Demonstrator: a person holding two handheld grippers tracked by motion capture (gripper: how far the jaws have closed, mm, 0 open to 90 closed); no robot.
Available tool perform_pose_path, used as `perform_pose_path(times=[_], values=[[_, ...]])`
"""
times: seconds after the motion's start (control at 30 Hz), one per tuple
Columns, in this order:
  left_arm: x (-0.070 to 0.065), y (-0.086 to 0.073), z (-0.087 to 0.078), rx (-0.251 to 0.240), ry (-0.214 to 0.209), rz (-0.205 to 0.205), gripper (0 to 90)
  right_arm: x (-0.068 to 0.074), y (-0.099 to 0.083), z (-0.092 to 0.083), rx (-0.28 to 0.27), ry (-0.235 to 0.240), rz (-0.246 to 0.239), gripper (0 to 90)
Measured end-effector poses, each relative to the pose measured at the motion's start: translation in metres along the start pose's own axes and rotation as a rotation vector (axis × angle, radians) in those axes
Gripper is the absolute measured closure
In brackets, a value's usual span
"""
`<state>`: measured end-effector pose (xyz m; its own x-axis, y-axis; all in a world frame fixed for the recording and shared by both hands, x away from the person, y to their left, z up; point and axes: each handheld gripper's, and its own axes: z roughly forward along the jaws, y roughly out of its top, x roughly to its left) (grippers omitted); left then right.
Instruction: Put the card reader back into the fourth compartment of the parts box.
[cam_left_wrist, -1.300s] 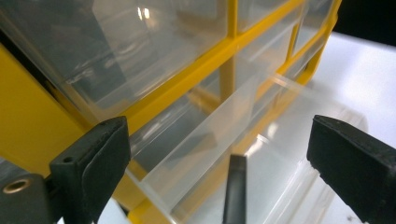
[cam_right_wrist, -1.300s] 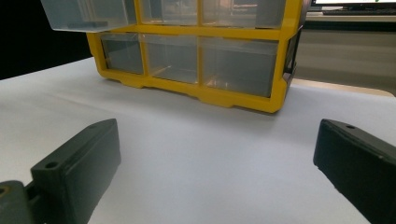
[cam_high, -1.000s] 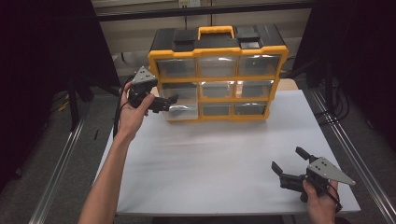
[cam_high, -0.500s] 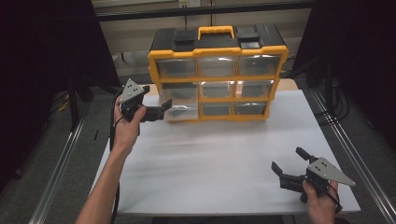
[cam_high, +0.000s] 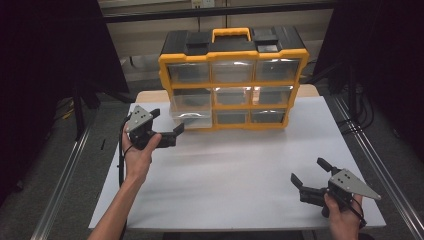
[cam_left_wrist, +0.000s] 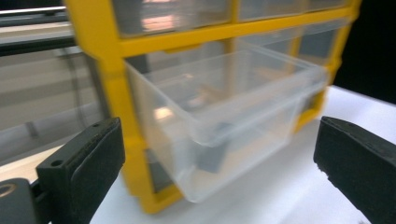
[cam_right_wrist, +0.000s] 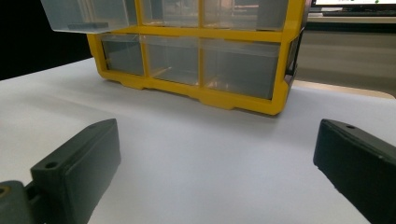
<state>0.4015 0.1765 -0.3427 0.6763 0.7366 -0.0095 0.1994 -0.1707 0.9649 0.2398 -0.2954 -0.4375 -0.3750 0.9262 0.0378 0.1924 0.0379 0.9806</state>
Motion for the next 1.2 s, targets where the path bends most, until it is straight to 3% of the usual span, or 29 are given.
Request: perform_pose_path(times=[0.1, 0.17, 0.23, 0.27, 0.43, 0.6, 0.73, 0.93, 1.2], values=[[-0.005, -0.007, -0.004, 0.009, 0.006, 0.019, 3.1, 0.0, 0.0, 0.0, -0.001, -0.002, -0.005, 0.8], [-0.007, -0.014, -0.007, -0.003, 0.006, 0.005, 3.2, 0.0, 0.0, -0.001, -0.002, -0.003, -0.004, 0.8], [-0.011, -0.019, -0.011, 0.002, 0.037, 0.05, 2.6, 0.0, 0.0, -0.001, 0.0, -0.005, -0.001, 0.8], [-0.012, -0.022, -0.012, 0.001, 0.035, 0.052, 2.6, 0.0, 0.0, 0.0, 0.0, -0.004, 0.0, 0.8], [-0.015, -0.04, -0.018, -0.003, 0.018, 0.013, 2.9, 0.0, 0.0, 0.0, -0.001, -0.001, -0.004, 0.8], [-0.016, -0.054, -0.026, -0.016, 0.038, -0.007, 3.1, 0.0, 0.0, 0.0, 0.0, -0.002, -0.003, 0.8], [-0.016, -0.062, -0.036, -0.041, 0.051, -0.051, 4.3, 0.0, 0.0, 0.0, 0.001, -0.004, -0.003, 0.8], [-0.019, -0.075, -0.05, -0.053, 0.04, -0.091, 4.3, 0.001, 0.0, -0.001, 0.0, -0.003, -0.001, 0.7], [-0.023, -0.1, -0.066, -0.05, 0.099, -0.117, 4.4, 0.001, 0.0, -0.001, 0.001, -0.006, -0.002, 0.8]])
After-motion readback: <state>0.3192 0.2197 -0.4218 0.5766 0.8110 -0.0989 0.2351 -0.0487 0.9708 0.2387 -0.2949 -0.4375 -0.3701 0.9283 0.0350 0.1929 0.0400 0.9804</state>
